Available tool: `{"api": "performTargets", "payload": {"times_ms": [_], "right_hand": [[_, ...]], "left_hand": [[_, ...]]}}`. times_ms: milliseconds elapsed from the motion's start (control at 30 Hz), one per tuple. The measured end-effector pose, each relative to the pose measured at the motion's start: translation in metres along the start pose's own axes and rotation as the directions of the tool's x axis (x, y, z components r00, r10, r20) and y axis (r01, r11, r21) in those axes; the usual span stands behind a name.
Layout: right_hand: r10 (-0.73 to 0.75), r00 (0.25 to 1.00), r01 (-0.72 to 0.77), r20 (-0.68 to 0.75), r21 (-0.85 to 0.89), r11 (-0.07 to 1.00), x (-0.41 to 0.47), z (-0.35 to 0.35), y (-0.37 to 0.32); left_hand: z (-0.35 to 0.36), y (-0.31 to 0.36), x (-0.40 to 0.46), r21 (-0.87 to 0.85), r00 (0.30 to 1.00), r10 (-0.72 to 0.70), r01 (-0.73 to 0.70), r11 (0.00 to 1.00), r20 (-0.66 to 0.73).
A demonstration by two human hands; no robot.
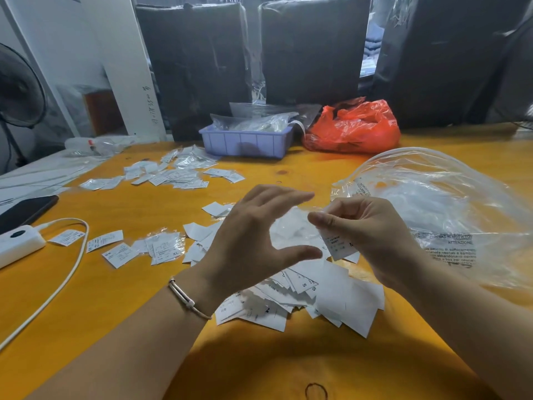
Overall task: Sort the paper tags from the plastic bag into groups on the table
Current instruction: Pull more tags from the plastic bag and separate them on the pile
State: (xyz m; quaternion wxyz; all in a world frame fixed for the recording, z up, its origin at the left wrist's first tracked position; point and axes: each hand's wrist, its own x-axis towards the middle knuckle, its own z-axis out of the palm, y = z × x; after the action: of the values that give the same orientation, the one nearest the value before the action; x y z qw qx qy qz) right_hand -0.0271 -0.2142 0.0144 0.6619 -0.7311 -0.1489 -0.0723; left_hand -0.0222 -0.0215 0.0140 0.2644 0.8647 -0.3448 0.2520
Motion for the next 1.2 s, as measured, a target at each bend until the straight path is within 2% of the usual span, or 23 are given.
{"api": "performTargets", "payload": {"times_ms": [167, 267, 400, 500, 633, 733, 867, 1200], "right_hand": [[0.011, 0.999, -0.012, 0.045, 0.013, 1.000, 0.001, 0.001, 0.000], [0.035, 0.999, -0.037, 0.028, 0.080, 0.996, 0.002, -0.001, 0.001], [0.047, 0.999, -0.047, 0.010, 0.067, 0.997, 0.003, -0.002, -0.002], [0.058, 0.997, -0.053, -0.042, 0.106, 0.993, 0.005, -0.007, -0.005], [-0.017, 0.996, 0.028, -0.090, 0.118, 0.993, 0.005, -0.016, -0.010], [-0.048, 0.995, 0.060, -0.091, 0.134, 0.989, 0.004, -0.020, -0.013], [-0.055, 0.996, 0.065, -0.074, 0.136, 0.989, 0.004, -0.022, -0.015], [-0.095, 0.992, 0.094, -0.085, -0.019, 0.995, -0.001, -0.012, -0.014]], "left_hand": [[-0.002, 0.002, -0.002, -0.068, 0.999, -0.024, 0.021, 0.997, -0.038], [-0.004, 0.002, -0.001, -0.195, 0.996, -0.076, 0.068, 0.978, -0.037], [-0.004, 0.002, -0.001, -0.341, 0.984, -0.167, 0.138, 0.930, -0.056], [-0.005, -0.001, -0.001, -0.482, 0.967, -0.248, 0.193, 0.855, -0.052], [-0.008, -0.008, 0.000, -0.657, 0.937, -0.348, 0.254, 0.710, -0.014], [-0.010, -0.012, 0.000, -0.687, 0.924, -0.383, 0.287, 0.667, 0.014], [-0.010, -0.014, -0.001, -0.690, 0.920, -0.391, 0.299, 0.659, 0.025], [-0.010, -0.008, -0.001, -0.676, 0.929, -0.369, 0.288, 0.678, 0.025]]}}
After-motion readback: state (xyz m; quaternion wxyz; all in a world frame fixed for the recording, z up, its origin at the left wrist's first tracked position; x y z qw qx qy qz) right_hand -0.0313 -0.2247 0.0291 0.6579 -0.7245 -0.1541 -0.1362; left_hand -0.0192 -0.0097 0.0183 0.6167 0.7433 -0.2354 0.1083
